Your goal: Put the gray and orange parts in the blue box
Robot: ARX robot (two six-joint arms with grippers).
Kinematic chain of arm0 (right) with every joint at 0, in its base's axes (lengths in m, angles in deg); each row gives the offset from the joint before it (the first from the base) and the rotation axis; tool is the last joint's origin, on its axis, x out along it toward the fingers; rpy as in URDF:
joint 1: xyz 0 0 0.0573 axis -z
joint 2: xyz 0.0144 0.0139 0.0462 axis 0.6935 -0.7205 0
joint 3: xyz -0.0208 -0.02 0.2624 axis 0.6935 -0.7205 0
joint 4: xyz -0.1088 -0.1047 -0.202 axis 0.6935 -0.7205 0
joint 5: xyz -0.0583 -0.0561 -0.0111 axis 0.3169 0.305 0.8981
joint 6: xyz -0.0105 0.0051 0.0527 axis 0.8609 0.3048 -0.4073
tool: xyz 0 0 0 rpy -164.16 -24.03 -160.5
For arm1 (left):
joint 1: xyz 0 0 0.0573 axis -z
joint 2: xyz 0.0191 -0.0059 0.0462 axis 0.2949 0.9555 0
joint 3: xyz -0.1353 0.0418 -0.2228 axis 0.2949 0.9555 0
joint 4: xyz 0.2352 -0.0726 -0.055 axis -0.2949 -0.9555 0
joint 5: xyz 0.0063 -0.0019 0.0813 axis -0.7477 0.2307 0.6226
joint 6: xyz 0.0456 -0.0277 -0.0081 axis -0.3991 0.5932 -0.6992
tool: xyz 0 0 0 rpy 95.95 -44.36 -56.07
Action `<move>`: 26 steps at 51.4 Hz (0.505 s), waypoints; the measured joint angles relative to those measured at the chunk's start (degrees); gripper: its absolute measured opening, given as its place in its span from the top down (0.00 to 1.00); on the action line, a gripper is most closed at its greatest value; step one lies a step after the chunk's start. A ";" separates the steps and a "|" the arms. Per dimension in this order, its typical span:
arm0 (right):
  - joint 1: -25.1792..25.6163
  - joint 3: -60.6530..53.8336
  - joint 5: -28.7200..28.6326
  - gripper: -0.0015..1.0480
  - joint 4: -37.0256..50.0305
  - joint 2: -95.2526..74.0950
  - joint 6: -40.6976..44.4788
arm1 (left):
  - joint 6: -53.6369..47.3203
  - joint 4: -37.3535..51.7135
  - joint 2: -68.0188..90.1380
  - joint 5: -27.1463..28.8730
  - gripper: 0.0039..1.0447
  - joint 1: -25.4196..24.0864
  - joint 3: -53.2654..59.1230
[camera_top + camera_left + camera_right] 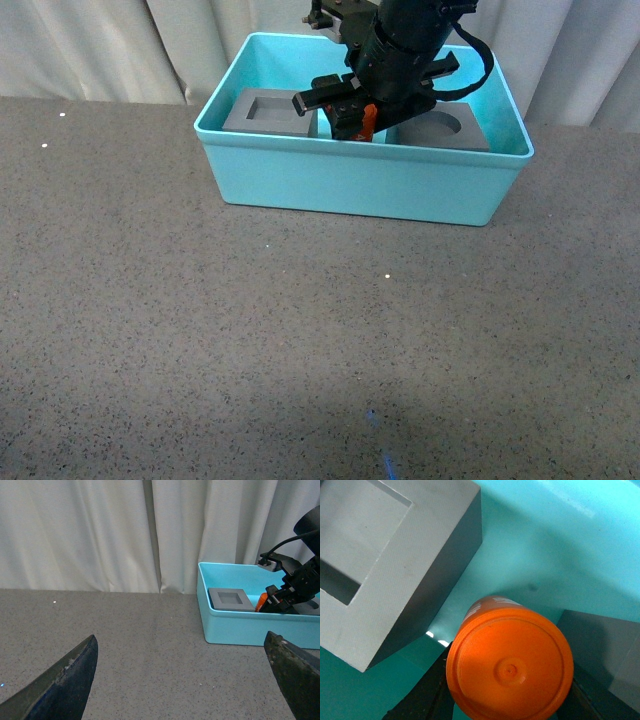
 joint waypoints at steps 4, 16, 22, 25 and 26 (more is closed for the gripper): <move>-0.02 0.35 0.28 0.59 -0.22 -0.31 0.00 | 0.00 0.00 0.00 0.00 0.06 0.00 0.00; -0.15 0.37 -0.04 0.38 -0.13 -0.35 -0.59 | 0.00 0.00 0.00 0.00 0.06 0.00 0.00; -0.13 -0.13 0.00 0.21 0.66 0.26 -1.14 | 0.00 0.00 0.00 0.00 0.06 0.00 0.00; -0.11 -1.16 0.20 0.11 1.11 1.22 -1.22 | -0.02 0.00 0.00 0.00 0.06 0.00 0.00; -0.09 -1.40 0.22 0.09 1.20 1.46 -1.25 | 0.00 0.00 0.00 0.00 0.06 0.00 0.00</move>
